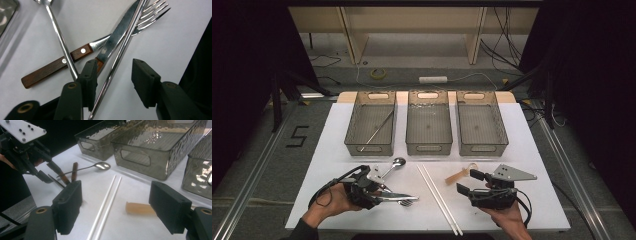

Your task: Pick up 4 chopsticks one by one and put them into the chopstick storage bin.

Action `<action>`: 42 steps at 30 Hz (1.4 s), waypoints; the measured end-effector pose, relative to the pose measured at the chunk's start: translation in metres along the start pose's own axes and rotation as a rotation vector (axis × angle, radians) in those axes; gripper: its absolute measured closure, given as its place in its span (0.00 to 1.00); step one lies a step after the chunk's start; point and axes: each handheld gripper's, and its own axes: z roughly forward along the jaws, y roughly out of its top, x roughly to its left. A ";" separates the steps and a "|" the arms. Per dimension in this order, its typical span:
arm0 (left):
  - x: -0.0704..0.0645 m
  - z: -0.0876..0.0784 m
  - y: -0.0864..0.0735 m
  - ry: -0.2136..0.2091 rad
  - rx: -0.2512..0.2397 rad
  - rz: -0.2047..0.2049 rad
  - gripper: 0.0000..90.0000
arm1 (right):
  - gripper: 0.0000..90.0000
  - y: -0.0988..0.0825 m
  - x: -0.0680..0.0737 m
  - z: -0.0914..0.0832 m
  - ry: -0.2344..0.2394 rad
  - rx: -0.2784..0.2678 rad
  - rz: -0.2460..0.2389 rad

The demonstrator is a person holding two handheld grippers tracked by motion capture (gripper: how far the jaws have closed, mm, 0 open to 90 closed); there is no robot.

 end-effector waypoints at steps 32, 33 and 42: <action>-0.004 0.027 -0.002 0.015 0.091 0.095 0.77 | 0.31 0.000 0.001 0.001 0.009 0.008 -0.007; -0.004 0.027 -0.002 0.017 0.094 0.100 0.78 | 0.31 0.000 0.001 0.002 0.010 0.008 -0.008; -0.004 0.027 0.000 0.002 0.106 0.114 0.84 | 0.31 0.000 0.002 0.002 0.011 0.012 -0.006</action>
